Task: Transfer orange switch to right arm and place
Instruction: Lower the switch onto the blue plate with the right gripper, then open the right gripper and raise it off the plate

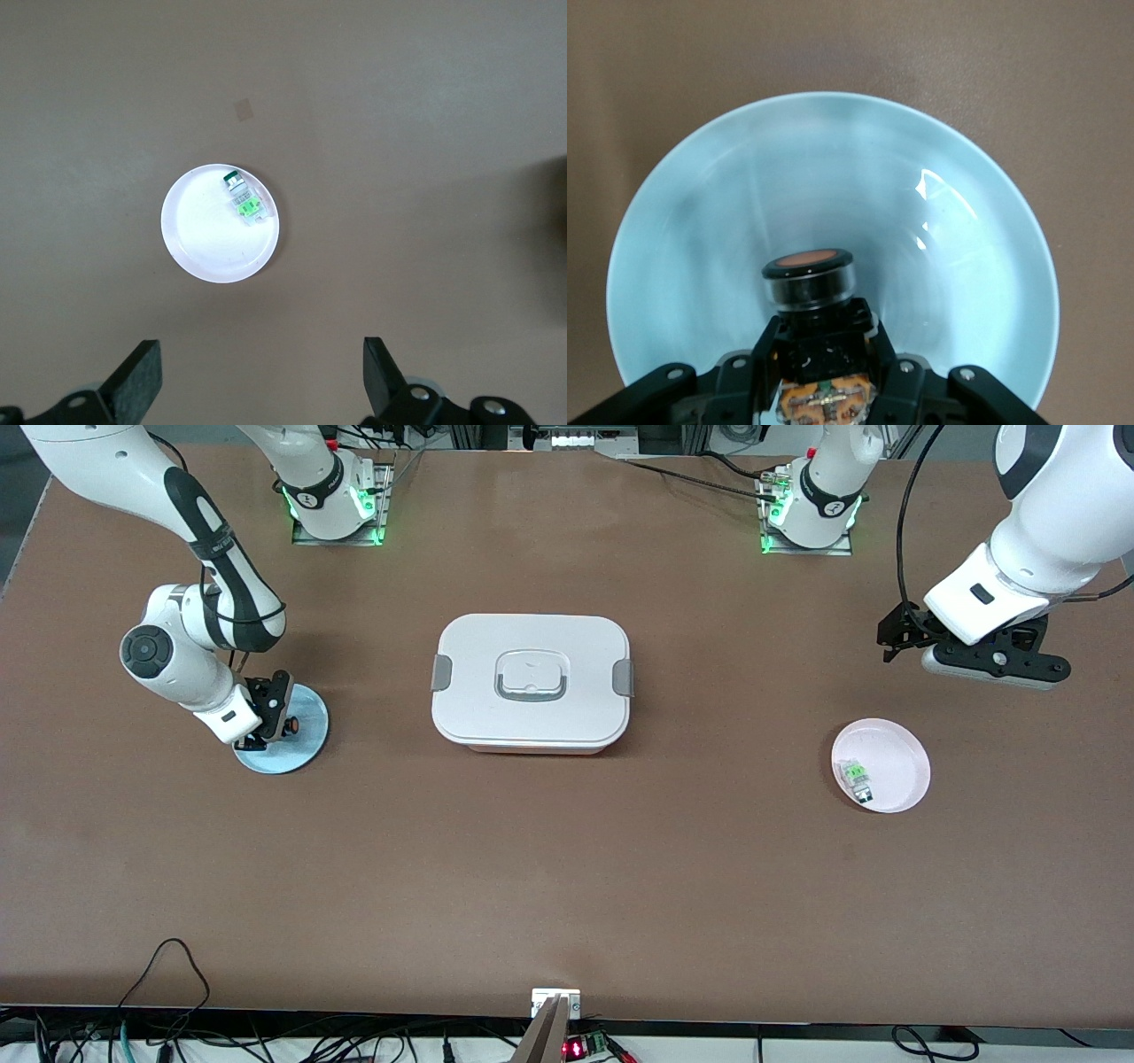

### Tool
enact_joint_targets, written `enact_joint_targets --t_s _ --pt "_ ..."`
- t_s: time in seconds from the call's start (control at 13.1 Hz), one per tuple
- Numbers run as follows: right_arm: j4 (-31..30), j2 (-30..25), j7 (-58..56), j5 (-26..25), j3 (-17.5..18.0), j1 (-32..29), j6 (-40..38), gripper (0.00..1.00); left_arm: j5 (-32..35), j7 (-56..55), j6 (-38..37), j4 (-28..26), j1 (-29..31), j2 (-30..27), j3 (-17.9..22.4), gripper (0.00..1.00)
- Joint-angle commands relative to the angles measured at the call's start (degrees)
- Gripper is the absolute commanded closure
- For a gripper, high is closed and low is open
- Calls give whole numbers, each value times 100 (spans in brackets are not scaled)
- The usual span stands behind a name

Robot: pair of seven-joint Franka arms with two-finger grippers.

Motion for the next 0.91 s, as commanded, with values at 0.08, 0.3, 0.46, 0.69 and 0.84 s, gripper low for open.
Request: enact_joint_targets --t_s 0.08,0.3,0.46,0.69,0.84 --pt "-17 -187 234 39 26 -85 -145 0 143 -72 -147 164 -48 46 9 0" --pt "53 -354 718 22 79 -85 -470 0 143 -90 -147 190 -56 54 0 0" --pt "246 -451 894 39 236 -85 -759 0 134 -107 -147 252 -56 81 -17 0" --pt "737 -740 1604 39 526 -85 -1724 0 116 -99 -234 366 14 63 0 0" --pt "1019 -960 2035 30 676 -58 -2192 0 64 -90 -471 629 23 81 53 0"
